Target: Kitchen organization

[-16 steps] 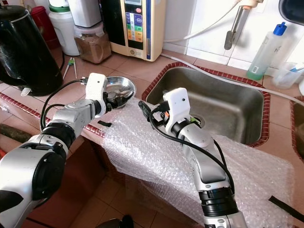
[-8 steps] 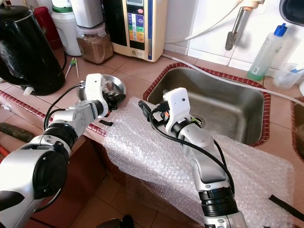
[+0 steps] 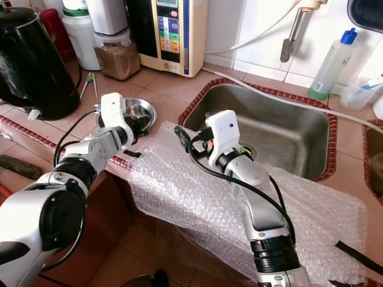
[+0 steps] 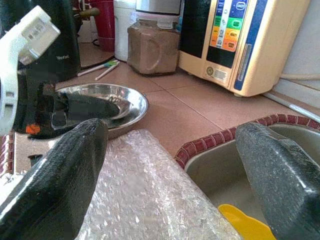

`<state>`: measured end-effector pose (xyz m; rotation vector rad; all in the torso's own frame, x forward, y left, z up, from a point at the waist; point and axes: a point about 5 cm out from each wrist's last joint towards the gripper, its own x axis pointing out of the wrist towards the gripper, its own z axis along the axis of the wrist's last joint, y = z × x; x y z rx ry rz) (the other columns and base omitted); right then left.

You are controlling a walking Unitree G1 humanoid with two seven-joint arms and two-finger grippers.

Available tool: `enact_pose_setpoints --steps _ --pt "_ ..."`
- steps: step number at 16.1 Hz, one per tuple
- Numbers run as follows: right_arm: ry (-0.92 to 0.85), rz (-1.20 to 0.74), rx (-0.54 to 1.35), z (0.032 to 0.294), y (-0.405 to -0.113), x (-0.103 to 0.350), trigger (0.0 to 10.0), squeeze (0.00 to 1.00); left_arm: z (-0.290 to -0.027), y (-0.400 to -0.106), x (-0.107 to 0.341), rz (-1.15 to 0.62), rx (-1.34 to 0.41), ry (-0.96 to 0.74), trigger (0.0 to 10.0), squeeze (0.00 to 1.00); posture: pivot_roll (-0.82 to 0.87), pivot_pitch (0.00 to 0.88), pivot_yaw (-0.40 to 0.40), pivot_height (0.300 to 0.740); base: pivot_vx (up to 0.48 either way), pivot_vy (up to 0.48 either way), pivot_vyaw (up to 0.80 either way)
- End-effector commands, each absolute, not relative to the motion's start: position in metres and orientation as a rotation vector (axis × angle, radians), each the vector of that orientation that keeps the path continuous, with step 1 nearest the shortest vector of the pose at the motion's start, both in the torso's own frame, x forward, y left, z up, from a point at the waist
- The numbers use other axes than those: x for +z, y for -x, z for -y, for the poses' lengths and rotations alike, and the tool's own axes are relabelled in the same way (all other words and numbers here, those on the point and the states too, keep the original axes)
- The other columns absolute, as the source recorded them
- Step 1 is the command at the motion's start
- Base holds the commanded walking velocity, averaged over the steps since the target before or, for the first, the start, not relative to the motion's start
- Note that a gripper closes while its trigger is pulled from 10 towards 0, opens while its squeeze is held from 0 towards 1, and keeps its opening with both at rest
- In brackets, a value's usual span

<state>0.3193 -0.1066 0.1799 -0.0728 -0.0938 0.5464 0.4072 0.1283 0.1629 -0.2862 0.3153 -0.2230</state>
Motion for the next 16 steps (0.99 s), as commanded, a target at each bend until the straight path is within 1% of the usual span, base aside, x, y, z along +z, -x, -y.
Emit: enact_pose_setpoints --steps 1,3,5,7,9,11,12,13,16 --pt "0.076 0.085 0.537 0.108 -0.320 0.178 10.0 0.00 -0.135 -0.410 0.170 -0.272 -0.193 0.277 0.0 0.00 -0.12 0.042 0.041 0.740 0.000 0.000 0.00" --pt "0.077 0.085 0.538 0.108 -0.320 0.178 10.0 0.00 -0.139 -0.411 0.174 -0.236 -0.178 0.267 0.0 0.00 -0.12 0.044 0.039 0.740 0.000 0.000 0.00" --pt "0.079 0.090 0.533 0.110 -0.321 0.179 10.0 0.00 -0.142 -0.414 0.187 -0.143 -0.167 0.222 0.0 0.00 -0.12 0.046 0.037 0.740 0.000 0.000 0.00" --pt "0.080 0.097 0.522 0.111 -0.321 0.180 10.0 0.00 -0.146 -0.416 0.204 -0.019 -0.163 0.127 0.0 0.00 -0.12 0.048 0.038 0.740 0.000 0.000 0.00" --pt "0.075 0.115 0.499 0.113 -0.322 0.183 10.0 0.00 -0.154 -0.414 0.225 0.167 -0.118 0.044 0.0 0.00 -0.12 0.052 0.037 0.740 0.000 0.000 0.00" --pt "0.068 0.143 0.457 0.117 -0.324 0.187 10.0 0.00 -0.155 -0.403 0.235 0.317 -0.118 -0.021 0.0 0.00 -0.10 0.056 0.037 0.740 0.000 0.000 0.00" --pt "0.067 0.160 0.420 0.121 -0.326 0.191 10.0 0.00 -0.154 -0.392 0.234 0.390 -0.116 -0.043 0.0 0.00 -0.10 0.057 0.037 0.740 0.000 0.000 0.00" --pt "0.062 0.181 0.382 0.126 -0.328 0.195 10.0 0.00 -0.153 -0.374 0.228 0.431 -0.124 -0.051 0.0 0.00 -0.09 0.063 0.038 0.740 0.000 0.000 0.00" --pt "0.064 0.195 0.337 0.133 -0.327 0.197 10.0 0.00 -0.154 -0.349 0.226 0.504 -0.114 -0.129 0.0 0.00 -0.07 0.075 0.030 0.740 0.000 0.000 0.00"
